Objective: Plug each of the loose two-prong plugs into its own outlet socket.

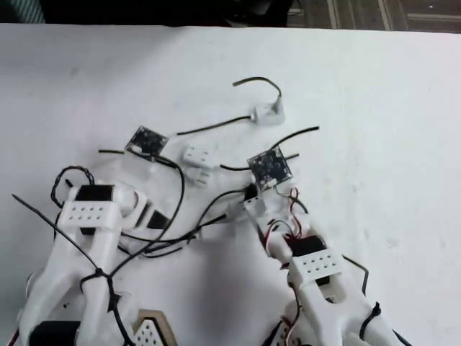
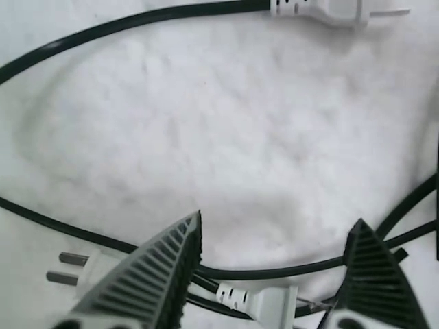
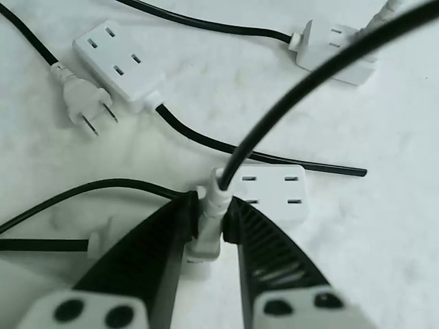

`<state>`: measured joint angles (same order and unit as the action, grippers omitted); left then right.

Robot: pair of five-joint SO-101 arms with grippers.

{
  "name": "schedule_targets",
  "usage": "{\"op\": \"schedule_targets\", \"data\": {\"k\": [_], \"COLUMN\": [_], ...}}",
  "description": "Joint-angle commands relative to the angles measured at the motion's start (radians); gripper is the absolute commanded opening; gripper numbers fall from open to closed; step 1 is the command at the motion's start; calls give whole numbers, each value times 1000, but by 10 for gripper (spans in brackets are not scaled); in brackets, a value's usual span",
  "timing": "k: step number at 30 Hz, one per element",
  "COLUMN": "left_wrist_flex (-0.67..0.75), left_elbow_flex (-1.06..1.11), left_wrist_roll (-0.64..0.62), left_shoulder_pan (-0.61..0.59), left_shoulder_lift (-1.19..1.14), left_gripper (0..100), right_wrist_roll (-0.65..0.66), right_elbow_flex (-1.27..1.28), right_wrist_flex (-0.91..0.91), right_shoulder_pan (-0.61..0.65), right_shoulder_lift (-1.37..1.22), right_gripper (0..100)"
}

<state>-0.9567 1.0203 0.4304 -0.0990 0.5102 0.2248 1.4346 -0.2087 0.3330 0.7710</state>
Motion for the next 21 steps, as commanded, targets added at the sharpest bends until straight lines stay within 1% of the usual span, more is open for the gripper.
{"op": "schedule_targets", "data": {"k": [1, 5, 14, 15, 19, 21], "left_wrist_flex": [11, 9, 9, 9, 9, 9], "left_elbow_flex": [-3, -3, -2, -2, -2, -2], "left_wrist_roll": [3, 5, 6, 6, 6, 6], "left_shoulder_pan": [-2, -2, -2, -2, -2, -2], "left_shoulder_lift": [30, 30, 30, 30, 30, 30], "left_gripper": [329, 329, 329, 329, 329, 329], "right_wrist_roll": [12, 15, 20, 38, 187, 203], "right_elbow_flex": [11, 15, 20, 20, 11, -15], "right_wrist_flex": [-7, -15, -136, -140, -174, -226], "right_shoulder_pan": [-5, -4, -5, -5, -4, -7], "right_shoulder_lift": [-15, -22, -13, -13, -13, -13], "right_gripper": [17, 17, 17, 17, 17, 17]}}
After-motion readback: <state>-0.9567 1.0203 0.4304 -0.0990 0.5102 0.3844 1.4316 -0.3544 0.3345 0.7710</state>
